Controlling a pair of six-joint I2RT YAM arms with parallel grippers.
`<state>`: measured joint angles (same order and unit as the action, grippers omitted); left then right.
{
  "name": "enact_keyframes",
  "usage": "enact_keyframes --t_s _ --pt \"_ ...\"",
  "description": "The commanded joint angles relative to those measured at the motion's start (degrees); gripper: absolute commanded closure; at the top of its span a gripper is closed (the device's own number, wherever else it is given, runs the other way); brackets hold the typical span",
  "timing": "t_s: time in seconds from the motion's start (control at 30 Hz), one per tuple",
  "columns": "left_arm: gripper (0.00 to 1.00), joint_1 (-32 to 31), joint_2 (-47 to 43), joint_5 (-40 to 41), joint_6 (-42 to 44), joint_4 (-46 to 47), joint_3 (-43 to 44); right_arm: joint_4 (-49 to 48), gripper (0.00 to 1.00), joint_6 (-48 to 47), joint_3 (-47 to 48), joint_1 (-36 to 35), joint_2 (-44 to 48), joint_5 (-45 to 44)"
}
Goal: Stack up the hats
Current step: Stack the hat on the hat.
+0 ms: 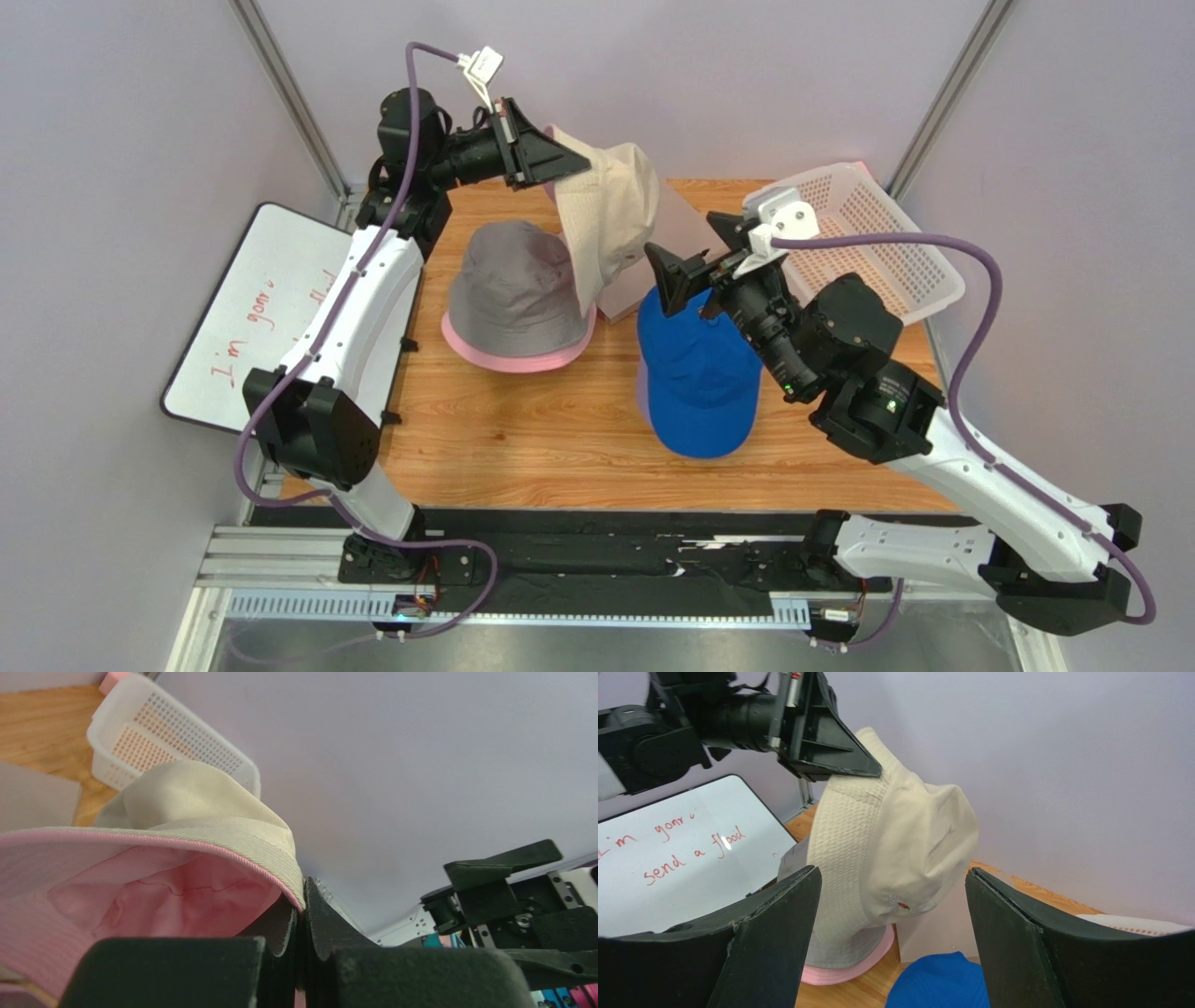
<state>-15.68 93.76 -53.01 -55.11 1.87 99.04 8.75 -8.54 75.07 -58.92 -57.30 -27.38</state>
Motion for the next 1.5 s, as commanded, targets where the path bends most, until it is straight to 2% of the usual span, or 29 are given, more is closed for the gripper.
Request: enact_keyframes --t_s 0.0,0.23,0.5,0.6,0.87,1.0,1.23,1.47 --pt "1.00 4.15 -1.12 -3.86 6.76 -3.01 -3.92 1.97 0.20 2.73 0.69 0.29 -3.34 4.00" --pt "1.00 10.76 -3.75 -4.11 7.30 -0.02 -14.92 1.00 0.20 4.22 0.87 0.64 -7.21 5.32" --pt "1.00 15.32 -12.97 -1.92 10.11 -0.02 -26.69 1.18 0.20 11.17 0.17 7.06 -11.34 11.11" --pt "1.00 19.80 -15.70 -1.30 10.64 -0.37 -30.30 1.53 0.20 11.26 0.95 7.85 -13.10 12.34" --pt "1.00 23.50 -19.48 6.34 12.83 -1.61 -37.07 1.09 0.20 14.25 3.59 11.45 -21.44 17.96" --pt "1.00 25.35 -21.33 10.82 15.38 -5.38 -39.98 -0.14 0.20 15.65 5.52 12.95 -25.66 22.44" --pt "1.00 27.98 -24.15 17.32 17.14 -8.37 -43.67 -3.13 0.21 19.87 8.34 18.82 -30.15 29.57" --pt "1.00 29.22 -22.56 19.00 17.15 -6.54 -48.40 -3.75 0.23 21.81 12.46 21.30 -35.15 33.35"
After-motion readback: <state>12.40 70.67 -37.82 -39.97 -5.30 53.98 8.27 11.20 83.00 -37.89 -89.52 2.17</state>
